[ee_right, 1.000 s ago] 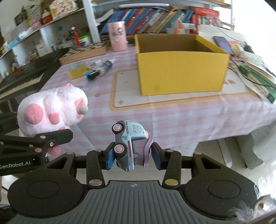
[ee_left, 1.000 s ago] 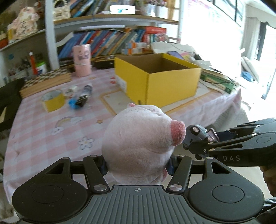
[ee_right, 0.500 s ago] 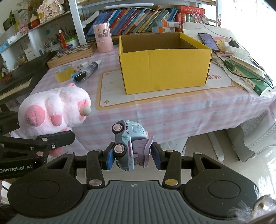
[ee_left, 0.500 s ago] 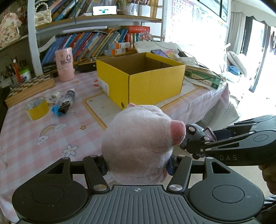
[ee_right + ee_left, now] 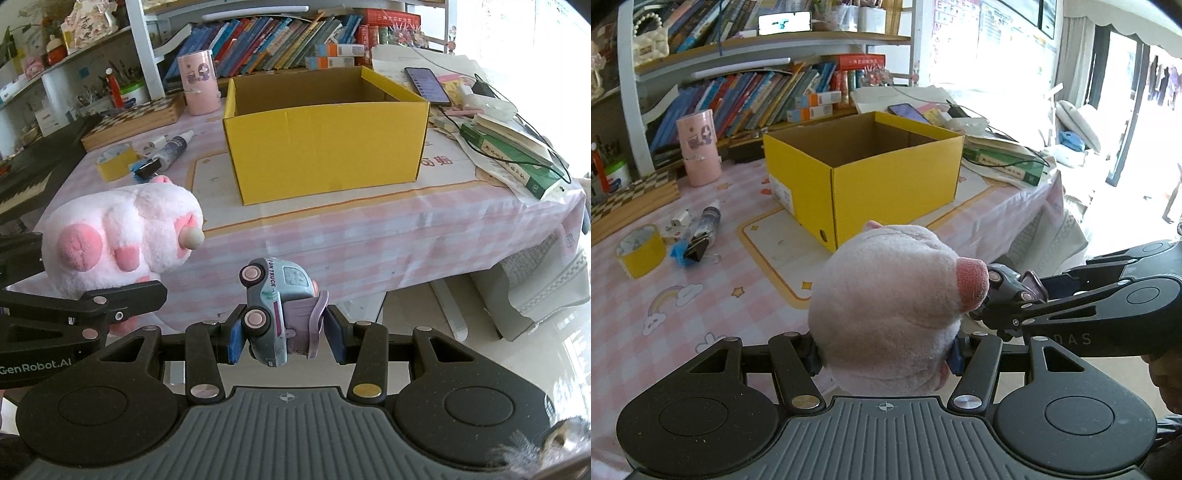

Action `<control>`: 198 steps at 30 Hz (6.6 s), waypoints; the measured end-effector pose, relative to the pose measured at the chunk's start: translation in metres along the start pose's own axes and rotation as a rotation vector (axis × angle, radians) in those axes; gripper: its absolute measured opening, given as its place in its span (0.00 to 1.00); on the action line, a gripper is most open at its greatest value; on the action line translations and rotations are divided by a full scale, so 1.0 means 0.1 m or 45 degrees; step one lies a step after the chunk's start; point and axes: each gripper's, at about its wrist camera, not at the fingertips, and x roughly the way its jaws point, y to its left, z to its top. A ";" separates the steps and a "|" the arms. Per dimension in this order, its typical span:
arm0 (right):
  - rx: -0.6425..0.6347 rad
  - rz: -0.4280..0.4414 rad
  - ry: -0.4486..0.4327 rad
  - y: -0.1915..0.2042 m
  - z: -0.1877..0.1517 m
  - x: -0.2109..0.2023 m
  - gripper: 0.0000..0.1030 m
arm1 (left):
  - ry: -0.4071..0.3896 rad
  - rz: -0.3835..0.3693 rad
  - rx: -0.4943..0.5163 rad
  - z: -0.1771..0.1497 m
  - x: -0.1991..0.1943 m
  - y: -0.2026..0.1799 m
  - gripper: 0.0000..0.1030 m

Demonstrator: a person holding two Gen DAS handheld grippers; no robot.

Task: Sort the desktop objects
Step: 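Carry the pig in the left gripper while right carries the car to the box, then lower the pig and car into the yellow box and open both grippers, then lift both tools out of the box and withdraw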

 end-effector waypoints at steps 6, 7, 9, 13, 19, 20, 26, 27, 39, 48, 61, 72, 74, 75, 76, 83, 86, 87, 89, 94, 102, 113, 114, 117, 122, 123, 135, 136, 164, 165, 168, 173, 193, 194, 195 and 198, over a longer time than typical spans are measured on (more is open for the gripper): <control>0.001 -0.002 0.001 -0.04 0.03 0.03 0.40 | 0.002 -0.004 0.005 0.05 0.06 -0.02 0.57; 0.001 -0.002 0.001 -0.04 0.03 0.03 0.40 | 0.002 -0.004 0.004 0.05 0.06 -0.01 0.57; 0.002 -0.002 0.002 -0.05 0.04 0.03 0.40 | 0.003 -0.004 0.004 0.06 0.07 -0.02 0.57; 0.004 0.000 0.005 -0.11 0.08 0.06 0.40 | 0.003 -0.005 0.004 0.06 0.07 -0.02 0.57; 0.006 0.005 0.009 -0.20 0.12 0.10 0.40 | 0.005 -0.008 0.013 0.13 0.13 -0.07 0.57; 0.007 0.006 0.011 -0.22 0.13 0.11 0.40 | 0.006 -0.008 0.014 0.15 0.15 -0.08 0.57; 0.018 0.015 0.023 -0.36 0.23 0.21 0.40 | 0.014 -0.011 0.027 0.23 0.26 -0.15 0.57; 0.019 0.017 0.025 -0.38 0.24 0.22 0.40 | 0.014 -0.012 0.030 0.24 0.27 -0.16 0.57; -0.026 0.057 -0.035 -0.62 0.60 0.33 0.40 | -0.079 0.020 0.016 0.56 0.43 -0.22 0.57; -0.125 0.072 -0.190 -0.90 1.09 0.26 0.40 | -0.210 0.039 -0.023 0.98 0.54 -0.33 0.57; -0.264 0.204 -0.315 -1.22 1.86 0.44 0.40 | -0.309 0.115 -0.188 1.58 0.78 -0.28 0.58; -0.441 0.209 -0.249 -1.31 2.33 1.01 0.40 | -0.207 0.300 -0.180 1.91 1.26 -0.10 0.58; -0.505 0.207 -0.229 -1.29 2.40 1.13 0.40 | -0.169 0.317 -0.188 1.93 1.37 -0.06 0.58; -0.542 0.206 -0.216 -1.27 2.43 1.19 0.40 | -0.144 0.322 -0.197 1.95 1.44 -0.02 0.58; -0.573 0.207 -0.202 -1.24 2.45 1.25 0.40 | -0.128 0.324 -0.207 1.95 1.49 0.00 0.58; -0.784 0.196 -0.060 -1.10 2.55 1.75 0.40 | 0.058 0.372 -0.277 1.93 1.98 0.22 0.58; -0.920 0.200 -0.004 -1.01 2.59 1.92 0.40 | 0.108 0.386 -0.266 1.94 2.08 0.26 0.58; -0.972 0.200 0.011 -0.97 2.60 1.96 0.40 | 0.123 0.390 -0.264 1.94 2.10 0.26 0.58; -1.057 0.196 0.039 -0.92 2.62 2.06 0.40 | 0.163 0.396 -0.267 1.94 2.16 0.27 0.58; -1.196 0.197 0.129 -0.82 2.65 2.31 0.40 | 0.215 0.425 -0.207 1.95 2.26 0.25 0.61; -1.301 0.213 0.232 -0.76 2.56 2.54 0.40 | 0.271 0.432 -0.078 1.95 2.32 0.13 0.63; -1.223 0.262 0.226 -0.80 2.62 2.47 0.45 | 0.162 0.450 -0.079 1.96 2.16 0.11 0.78; -1.200 0.274 0.218 -0.82 2.64 2.44 0.45 | 0.144 0.457 -0.079 1.97 2.11 0.10 0.79; -1.128 0.287 0.174 -0.87 2.70 2.33 0.48 | 0.082 0.476 -0.083 1.97 1.96 0.06 0.82; -0.942 0.336 0.081 -1.02 2.82 2.06 0.48 | -0.032 0.516 -0.121 1.97 1.66 0.05 0.84; -0.907 0.343 0.059 -1.05 2.84 1.99 0.48 | -0.059 0.524 -0.132 1.97 1.59 0.05 0.84; -0.518 0.329 -0.219 -1.37 2.72 1.18 0.49 | -0.280 0.576 -0.226 1.83 0.93 0.09 0.89; -0.482 0.326 -0.225 -1.39 2.68 1.13 0.49 | -0.290 0.580 -0.228 1.80 0.88 0.08 0.89; -0.069 0.041 -0.279 -0.94 1.26 0.46 0.49 | -0.272 0.582 -0.316 0.64 0.15 0.23 0.93; -0.065 0.034 -0.272 -0.90 1.21 0.45 0.50 | -0.265 0.585 -0.311 0.59 0.12 0.23 0.93; -0.049 0.018 -0.244 -0.78 1.04 0.41 0.50 | -0.247 0.589 -0.305 0.46 0.04 0.24 0.93; -0.027 -0.011 -0.216 -0.59 0.78 0.34 0.51 | -0.229 0.611 -0.284 0.29 -0.07 0.26 0.94; -0.078 0.049 -0.105 0.04 0.13 0.19 0.61 | -0.118 0.607 -0.256 -0.28 -0.40 0.25 0.95; -0.090 0.057 -0.103 0.07 0.11 0.19 0.62 | -0.117 0.609 -0.258 -0.30 -0.42 0.25 0.95; -0.101 0.064 -0.102 0.11 0.09 0.18 0.63 | -0.118 0.611 -0.260 -0.32 -0.43 0.26 0.96; -0.131 0.084 -0.100 0.20 0.06 0.16 0.65 | -0.125 0.615 -0.269 -0.36 -0.48 0.28 0.98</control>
